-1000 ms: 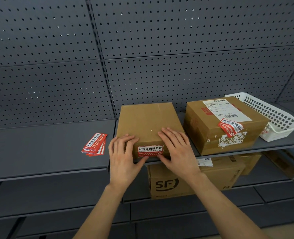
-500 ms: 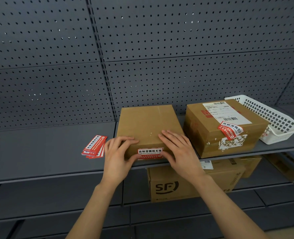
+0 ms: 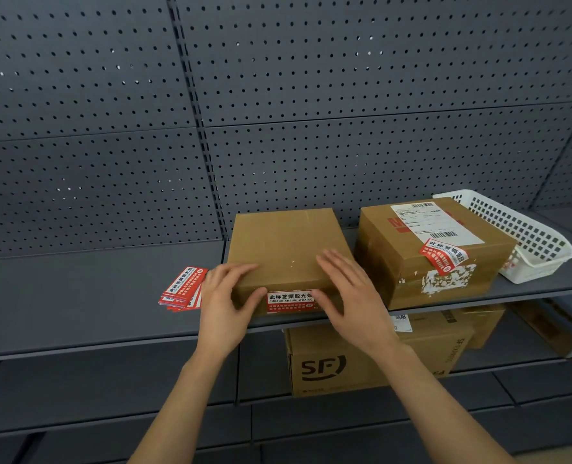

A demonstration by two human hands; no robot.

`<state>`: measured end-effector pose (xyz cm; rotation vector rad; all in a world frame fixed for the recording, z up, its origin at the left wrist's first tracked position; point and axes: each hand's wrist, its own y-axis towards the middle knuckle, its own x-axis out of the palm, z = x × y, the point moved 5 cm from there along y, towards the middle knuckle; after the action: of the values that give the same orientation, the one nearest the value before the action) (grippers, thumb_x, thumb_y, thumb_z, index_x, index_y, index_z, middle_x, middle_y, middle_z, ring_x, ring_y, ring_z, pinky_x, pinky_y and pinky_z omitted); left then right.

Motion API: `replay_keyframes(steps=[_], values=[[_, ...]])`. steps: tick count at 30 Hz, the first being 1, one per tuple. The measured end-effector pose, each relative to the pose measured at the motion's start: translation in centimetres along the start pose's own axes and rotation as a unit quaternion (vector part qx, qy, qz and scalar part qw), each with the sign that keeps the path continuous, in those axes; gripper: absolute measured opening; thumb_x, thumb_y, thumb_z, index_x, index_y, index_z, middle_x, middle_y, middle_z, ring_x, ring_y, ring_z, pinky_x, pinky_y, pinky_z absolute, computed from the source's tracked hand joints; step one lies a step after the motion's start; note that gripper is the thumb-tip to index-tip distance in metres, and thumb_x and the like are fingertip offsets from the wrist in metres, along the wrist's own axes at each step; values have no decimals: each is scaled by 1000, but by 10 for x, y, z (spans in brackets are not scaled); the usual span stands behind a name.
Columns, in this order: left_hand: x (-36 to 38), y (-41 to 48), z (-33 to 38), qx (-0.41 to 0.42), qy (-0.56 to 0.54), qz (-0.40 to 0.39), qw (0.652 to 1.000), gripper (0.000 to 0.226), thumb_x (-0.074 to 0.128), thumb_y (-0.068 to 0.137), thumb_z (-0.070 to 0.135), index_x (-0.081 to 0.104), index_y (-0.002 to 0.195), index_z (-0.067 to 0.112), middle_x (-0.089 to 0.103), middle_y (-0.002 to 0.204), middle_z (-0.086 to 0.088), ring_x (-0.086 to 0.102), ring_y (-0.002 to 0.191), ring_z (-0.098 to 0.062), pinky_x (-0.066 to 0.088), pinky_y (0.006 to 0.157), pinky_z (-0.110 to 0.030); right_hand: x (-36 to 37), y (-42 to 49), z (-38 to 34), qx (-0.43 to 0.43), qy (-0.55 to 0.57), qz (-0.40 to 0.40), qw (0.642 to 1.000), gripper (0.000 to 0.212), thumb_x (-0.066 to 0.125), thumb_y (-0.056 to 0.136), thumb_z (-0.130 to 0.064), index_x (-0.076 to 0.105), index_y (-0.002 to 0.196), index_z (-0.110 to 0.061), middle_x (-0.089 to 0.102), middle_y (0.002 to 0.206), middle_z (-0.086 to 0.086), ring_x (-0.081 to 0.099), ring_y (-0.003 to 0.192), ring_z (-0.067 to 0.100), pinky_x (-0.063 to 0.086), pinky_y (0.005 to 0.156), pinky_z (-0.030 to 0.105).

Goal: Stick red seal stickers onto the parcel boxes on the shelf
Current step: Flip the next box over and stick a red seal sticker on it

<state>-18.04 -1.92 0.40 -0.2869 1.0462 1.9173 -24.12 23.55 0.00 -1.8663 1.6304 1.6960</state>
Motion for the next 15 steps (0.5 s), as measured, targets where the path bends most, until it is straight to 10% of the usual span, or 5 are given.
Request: replay_keyframes(steps=[7,15], values=[[-12,-39,-46,-224,25,12,974,100,59,71,99,59,138,24,61,136,4,52,136,-23,38,121,-53,0,-36,24,222,135,22,965,88,47,100,-70,14,170,-28,38,171,1,44,154,20,48,117,46],[-24,-45,-13,-180,-152,-10,972,74,71,70,90,59,132,51,58,140,36,48,140,6,41,119,-39,-20,-33,18,212,261,59,940,93,48,94,-81,17,169,-35,45,165,-13,48,151,14,43,124,46]])
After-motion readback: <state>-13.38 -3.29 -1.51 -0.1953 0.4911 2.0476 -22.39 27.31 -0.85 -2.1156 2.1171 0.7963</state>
